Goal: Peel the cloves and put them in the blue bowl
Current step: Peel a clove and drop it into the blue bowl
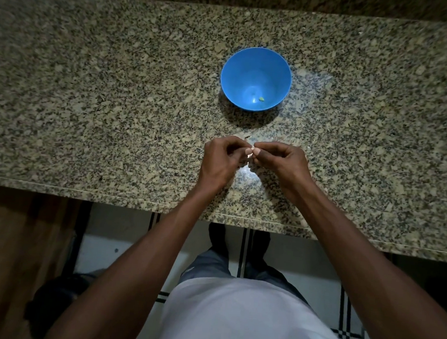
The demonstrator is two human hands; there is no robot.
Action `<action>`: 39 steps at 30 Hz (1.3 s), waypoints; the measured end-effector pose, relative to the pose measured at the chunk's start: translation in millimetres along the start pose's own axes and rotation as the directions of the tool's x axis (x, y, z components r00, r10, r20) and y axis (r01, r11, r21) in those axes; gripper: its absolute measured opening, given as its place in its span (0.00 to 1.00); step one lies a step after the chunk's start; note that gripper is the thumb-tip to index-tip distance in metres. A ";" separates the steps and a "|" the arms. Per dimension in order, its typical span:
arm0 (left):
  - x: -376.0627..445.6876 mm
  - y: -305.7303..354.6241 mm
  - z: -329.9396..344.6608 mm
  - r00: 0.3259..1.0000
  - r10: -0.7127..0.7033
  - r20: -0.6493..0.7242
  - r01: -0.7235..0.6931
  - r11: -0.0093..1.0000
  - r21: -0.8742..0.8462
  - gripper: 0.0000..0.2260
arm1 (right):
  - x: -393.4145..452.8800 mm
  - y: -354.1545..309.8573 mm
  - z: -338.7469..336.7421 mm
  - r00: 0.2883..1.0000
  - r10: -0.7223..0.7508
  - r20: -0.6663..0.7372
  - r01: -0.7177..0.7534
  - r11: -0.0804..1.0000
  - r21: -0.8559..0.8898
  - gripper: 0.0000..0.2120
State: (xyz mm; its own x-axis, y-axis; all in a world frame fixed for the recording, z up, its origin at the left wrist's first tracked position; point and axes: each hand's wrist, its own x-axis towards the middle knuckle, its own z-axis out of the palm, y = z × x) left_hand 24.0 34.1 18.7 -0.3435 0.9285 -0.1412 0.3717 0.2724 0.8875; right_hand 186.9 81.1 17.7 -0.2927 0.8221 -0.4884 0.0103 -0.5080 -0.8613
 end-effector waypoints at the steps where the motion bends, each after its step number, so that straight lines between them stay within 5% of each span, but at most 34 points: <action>1: -0.3 -1.5 1.0 0.999 0.053 -0.013 -0.052 0.996 0.066 0.04 | -1.1 0.1 1.5 0.999 0.037 -0.006 -0.036 0.999 0.041 0.08; 6: -3.8 -6.7 4.3 0.948 0.317 -0.030 -0.296 0.912 0.282 0.02 | 2.2 -3.5 4.8 0.958 0.281 0.051 -0.280 0.883 0.376 0.10; 11: -3.6 -9.9 6.7 0.952 0.304 -0.037 -0.277 0.906 0.321 0.03 | 6.0 -6.4 6.0 0.943 0.330 0.044 -0.322 0.868 0.379 0.09; 16: -2.6 -1.2 5.9 0.995 0.081 -0.054 -0.071 0.981 0.181 0.06 | 4.5 -7.2 5.6 0.997 0.043 -0.070 -0.042 0.999 0.020 0.10; 22: 6.7 1.3 2.5 0.972 -0.233 0.043 0.235 0.971 -0.041 0.05 | 4.1 -5.3 6.2 0.939 -0.343 -0.008 0.309 0.855 -0.416 0.05; 28: 4.9 7.3 3.8 0.841 -0.523 0.140 0.532 0.750 -0.393 0.06 | 4.2 -0.8 11.2 0.889 -0.458 0.010 0.396 0.759 -0.517 0.04; 32: 1.1 11.9 15.6 0.796 -0.602 0.057 0.554 0.689 -0.467 0.05 | -2.5 2.9 14.2 0.845 -0.535 0.012 0.446 0.692 -0.568 0.05; 37: -5.5 11.3 24.9 0.746 -0.665 0.036 0.563 0.602 -0.566 0.05 | -6.8 10.4 9.2 0.744 -0.634 0.211 0.570 0.436 -0.697 0.08; 39: -8.6 10.8 24.5 0.758 -0.652 0.014 0.565 0.646 -0.512 0.06 | -7.2 10.8 9.6 0.766 -0.614 0.192 0.554 0.478 -0.682 0.07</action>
State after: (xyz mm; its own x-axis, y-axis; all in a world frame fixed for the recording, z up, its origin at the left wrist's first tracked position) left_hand 52.1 35.2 18.8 -0.4911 0.5294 -0.6918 -0.3958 0.5718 0.7186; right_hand 180.0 67.3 13.3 -0.4139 0.8921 0.1813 0.4947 0.3876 -0.7778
